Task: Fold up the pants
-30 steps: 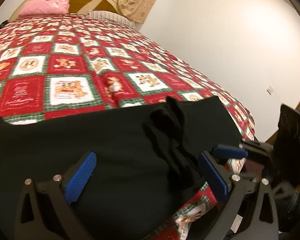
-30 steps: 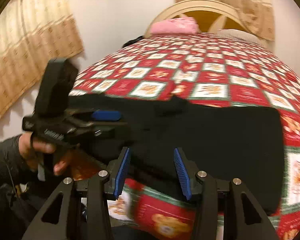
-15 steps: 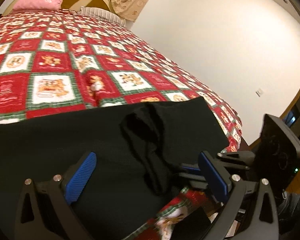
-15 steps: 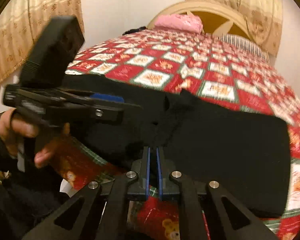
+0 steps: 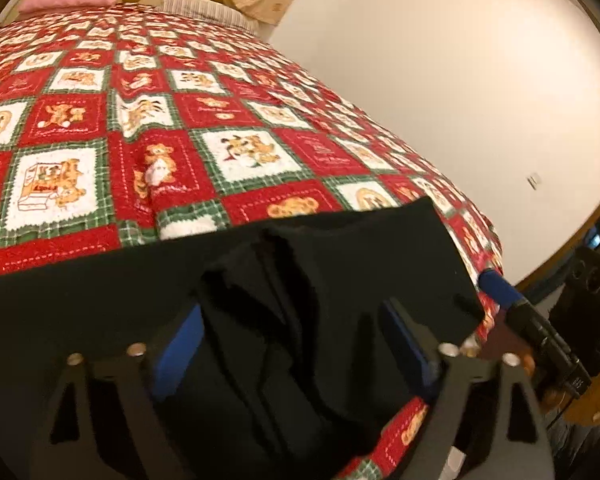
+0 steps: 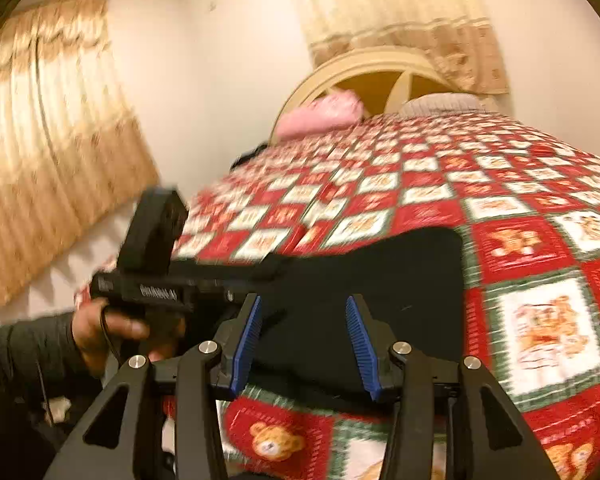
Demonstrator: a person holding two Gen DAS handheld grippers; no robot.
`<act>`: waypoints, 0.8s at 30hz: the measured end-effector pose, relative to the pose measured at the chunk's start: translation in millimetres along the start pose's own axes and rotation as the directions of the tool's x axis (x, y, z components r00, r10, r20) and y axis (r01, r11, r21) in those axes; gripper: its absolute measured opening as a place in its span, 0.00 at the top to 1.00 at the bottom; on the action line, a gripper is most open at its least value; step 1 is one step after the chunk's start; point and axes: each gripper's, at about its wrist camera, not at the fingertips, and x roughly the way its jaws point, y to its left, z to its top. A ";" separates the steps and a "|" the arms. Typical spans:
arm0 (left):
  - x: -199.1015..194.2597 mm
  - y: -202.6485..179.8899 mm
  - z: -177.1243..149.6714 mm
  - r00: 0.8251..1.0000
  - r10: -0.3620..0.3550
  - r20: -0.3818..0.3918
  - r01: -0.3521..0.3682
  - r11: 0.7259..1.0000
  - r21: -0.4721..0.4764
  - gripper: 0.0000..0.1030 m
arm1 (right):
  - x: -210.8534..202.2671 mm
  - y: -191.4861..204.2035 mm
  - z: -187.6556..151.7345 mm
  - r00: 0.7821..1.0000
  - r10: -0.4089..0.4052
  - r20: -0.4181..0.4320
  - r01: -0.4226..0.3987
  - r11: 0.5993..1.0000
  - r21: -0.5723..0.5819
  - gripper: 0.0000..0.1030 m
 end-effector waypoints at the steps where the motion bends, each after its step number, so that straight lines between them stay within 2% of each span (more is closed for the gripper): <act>1: -1.4 -0.9 0.4 1.000 -0.001 0.005 0.001 1.000 0.003 0.29 | -3.0 -3.9 1.5 1.000 -0.006 0.020 0.006 1.000 0.012 0.54; 3: -3.7 -4.0 1.0 1.000 -0.005 -0.008 0.005 1.000 0.012 0.74 | -8.7 -10.4 2.1 0.998 -0.019 0.053 0.017 0.999 0.038 0.47; 4: -4.0 -5.1 1.4 1.000 -0.015 -0.011 0.015 1.000 0.015 0.83 | -13.3 -17.6 2.4 0.996 -0.034 0.085 0.028 0.997 0.074 0.45; 5: -8.1 -8.4 0.7 0.999 -0.037 -0.006 0.037 0.999 0.025 0.86 | -13.3 -17.6 2.4 0.996 -0.034 0.085 0.028 0.997 0.074 0.45; 7: -15.9 -13.9 1.7 0.999 -0.038 0.016 0.037 0.998 0.043 0.88 | -16.5 -24.1 4.1 0.992 -0.061 0.108 0.049 0.993 0.109 0.44; 11: -40.6 -8.2 9.1 0.994 -0.098 0.052 0.099 0.995 -0.011 0.89 | -24.3 -37.1 5.9 0.986 -0.099 0.134 0.077 0.984 0.163 0.44; 16: -68.3 13.3 15.6 0.993 -0.092 0.073 0.098 0.992 -0.077 0.89 | -23.3 -37.6 4.2 0.986 -0.107 0.125 0.085 0.982 0.169 0.40; 18: -74.9 28.6 13.6 0.995 -0.085 0.060 0.092 0.988 -0.121 0.89 | -22.3 -31.4 2.3 0.987 -0.102 0.121 0.085 0.987 0.139 0.40; 21: -72.9 42.7 7.4 0.998 -0.033 0.046 0.040 0.989 -0.145 0.89 | -21.6 -23.2 1.3 0.989 -0.084 0.121 0.071 0.992 0.104 0.40; 23: -67.7 56.0 2.1 0.999 -0.019 0.035 0.025 0.984 -0.178 0.89 | -13.4 -8.4 -2.4 0.996 -0.014 0.085 0.010 0.999 0.041 0.40; 24: -66.0 59.9 -0.2 0.999 -0.016 0.033 0.021 0.983 -0.185 0.89 | -13.4 -8.4 -2.4 0.996 -0.014 0.085 0.010 0.999 0.041 0.40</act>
